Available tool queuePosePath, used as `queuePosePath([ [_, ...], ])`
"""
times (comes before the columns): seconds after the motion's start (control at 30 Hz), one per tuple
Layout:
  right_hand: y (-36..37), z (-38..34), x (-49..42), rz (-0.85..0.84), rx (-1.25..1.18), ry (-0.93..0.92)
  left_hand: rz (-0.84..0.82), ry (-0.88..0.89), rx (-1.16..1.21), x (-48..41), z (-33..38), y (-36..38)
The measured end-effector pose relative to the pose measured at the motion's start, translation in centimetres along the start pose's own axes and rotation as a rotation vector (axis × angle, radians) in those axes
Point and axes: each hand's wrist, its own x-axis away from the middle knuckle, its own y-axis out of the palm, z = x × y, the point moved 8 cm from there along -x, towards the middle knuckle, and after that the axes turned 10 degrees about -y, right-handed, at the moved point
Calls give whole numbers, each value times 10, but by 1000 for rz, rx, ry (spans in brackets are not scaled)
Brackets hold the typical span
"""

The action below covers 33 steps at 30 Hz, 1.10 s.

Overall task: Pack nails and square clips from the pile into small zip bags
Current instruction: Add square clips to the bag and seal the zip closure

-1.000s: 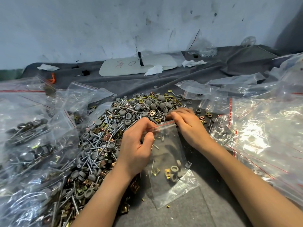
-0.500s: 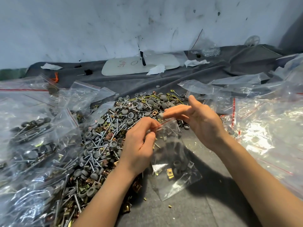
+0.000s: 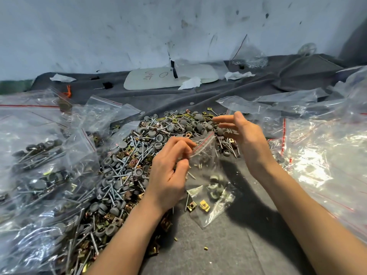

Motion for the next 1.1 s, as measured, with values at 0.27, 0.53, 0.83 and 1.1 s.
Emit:
queuePosePath([
  [0.27, 10, 28, 4, -270, 635, 34, 35, -21, 34, -1, -3, -5],
  [0.53, 14, 34, 4, -273, 555, 43, 47, -24, 26, -1, -2, -5],
  [0.83, 2, 9, 2, -65, 359, -47, 35, -59, 32, -1, -5, -4],
  [1.1, 23, -34, 10, -156, 25, -195, -17, -11, -47, 0, -1, 2],
])
